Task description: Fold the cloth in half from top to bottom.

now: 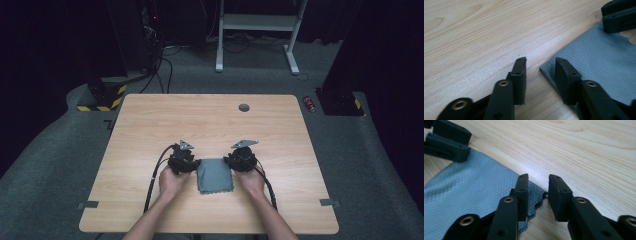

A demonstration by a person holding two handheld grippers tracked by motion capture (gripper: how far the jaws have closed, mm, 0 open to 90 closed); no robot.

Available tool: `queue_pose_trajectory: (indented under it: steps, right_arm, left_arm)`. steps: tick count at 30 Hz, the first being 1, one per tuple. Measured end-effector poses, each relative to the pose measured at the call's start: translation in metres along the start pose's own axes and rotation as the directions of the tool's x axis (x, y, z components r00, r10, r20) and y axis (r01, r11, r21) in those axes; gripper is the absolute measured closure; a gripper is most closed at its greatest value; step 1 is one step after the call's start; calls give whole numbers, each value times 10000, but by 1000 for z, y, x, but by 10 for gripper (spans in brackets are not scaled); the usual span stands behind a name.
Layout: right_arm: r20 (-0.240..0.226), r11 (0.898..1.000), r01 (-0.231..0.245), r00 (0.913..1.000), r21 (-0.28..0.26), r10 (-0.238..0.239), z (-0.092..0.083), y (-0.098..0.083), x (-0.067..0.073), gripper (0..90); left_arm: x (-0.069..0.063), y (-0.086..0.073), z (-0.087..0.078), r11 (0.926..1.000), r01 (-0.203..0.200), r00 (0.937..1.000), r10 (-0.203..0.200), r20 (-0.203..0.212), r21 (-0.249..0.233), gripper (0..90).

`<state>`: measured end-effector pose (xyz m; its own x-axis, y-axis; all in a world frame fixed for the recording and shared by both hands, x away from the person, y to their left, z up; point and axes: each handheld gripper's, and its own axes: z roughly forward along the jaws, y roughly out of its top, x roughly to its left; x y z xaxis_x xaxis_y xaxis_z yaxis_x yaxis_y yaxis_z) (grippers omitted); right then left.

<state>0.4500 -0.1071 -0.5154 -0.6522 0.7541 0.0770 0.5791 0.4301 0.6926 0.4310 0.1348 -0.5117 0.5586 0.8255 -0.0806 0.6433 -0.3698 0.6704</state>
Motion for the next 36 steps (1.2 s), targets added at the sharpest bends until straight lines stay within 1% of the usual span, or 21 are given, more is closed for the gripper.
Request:
queue_pose_trajectory:
  steps: [3, 4, 6, 8, 9, 12, 14, 15, 17, 18, 19, 21, 22, 27, 29, 30, 31, 32, 33, 34, 36]
  right_arm:
    - [-126, 9996, 267, 9996, 114, -266, 2, 2, 2, 842]
    - [-75, 9988, 476, 9988, 123, -475, 2, 3, 2, 861]
    - [62, 9963, 857, 9963, 116, -858, 0, 4, 5, 879]
    - [108, 9958, 914, 9958, 67, -914, -1, 4, 6, 880]
    - [142, 9961, 880, 9960, 2, -880, -2, 5, 6, 881]
    - [299, 9965, 795, 9965, -264, -787, -8, 8, 6, 882]
    - [360, 9968, 758, 9965, -243, -749, -9, 10, 4, 882]
    - [488, 9974, 670, 9967, -282, -655, -9, 13, 1, 882]
    - [538, 9977, 619, 9967, -286, -603, -9, 15, 0, 882]
    - [596, 9978, 593, 9966, -306, -574, -9, 17, -2, 882]
    - [615, 9986, 425, 9973, -302, -406, -7, 19, -4, 882]
    - [682, 9988, 447, 9967, -195, -433, -4, 20, -6, 882]
    - [766, 9987, 501, 9959, -135, -489, -2, 20, -7, 882]
    - [1153, 9994, 320, 9929, -130, -303, 5, 25, -11, 882]
    - [1246, 9996, 286, 9918, -25, -281, 9, 25, -13, 881]
    - [1263, 9997, 237, 9917, 68, -243, 12, 23, -14, 879]
    - [1255, 9998, 172, 9919, 116, -185, 14, 22, -14, 874]
    - [1199, 9999, 65, 9928, 110, -78, 16, 21, -16, 853]
    - [1182, 10000, -4, 9930, 80, -6, 15, 21, -16, 819]
    - [1182, 10000, -4, 9930, 80, -6, 15, 21, -16, 819]
    - [1057, 9999, -151, 9943, -40, 155, 11, 21, -17, 778]
  left_arm:
    - [-3, 5, 1, 9984, -482, 9987, 476, 203, 297, 778]
    - [-4, 6, 2, 9977, -604, 9978, 596, 276, 320, 807]
    - [-3, 8, 2, 9973, -635, 9969, 616, 493, 373, 879]
    - [-2, 9, 2, 9970, -669, 9966, 649, 508, 386, 886]
    - [-1, 11, 2, 9961, -795, 9958, 776, 480, 383, 889]
    - [2, 19, -1, 9976, -687, 9964, 684, 495, 46, 892]
    - [5, 25, -1, 9984, -560, 9965, 556, 619, 50, 892]
    - [6, 29, 1, 9990, -435, 9972, 441, 597, -104, 893]
    - [8, 30, 2, 9991, -372, 9976, 382, 585, -191, 892]
    - [10, 31, 4, 9995, -297, 9977, 303, 608, -96, 892]
    - [11, 32, 7, 9995, -293, 9979, 297, 582, -75, 891]
    - [11, 35, 11, 9995, -299, 9984, 302, 470, -73, 891]
    - [11, 38, 13, 9991, -405, 9985, 408, 362, -83, 891]
    - [14, 43, 21, 9996, -278, 9993, 279, 249, -68, 890]
    - [12, 44, 23, 9994, -341, 9992, 342, 188, -57, 886]
    - [12, 44, 24, 9988, -497, 9987, 497, 96, -27, 883]
    - [11, 44, 24, 9990, -456, 9989, 455, 54, 6, 875]
    - [11, 43, 23, 9988, -483, 9988, 483, 15, 6, 802]
    - [11, 42, 22, 9992, -389, 9992, 389, 103, -2, 762]
    - [10, 40, 20, 9993, -366, 9992, 366, 142, -52, 762]
    - [7, 37, 14, 9990, -415, 9989, 419, 232, -182, 703]
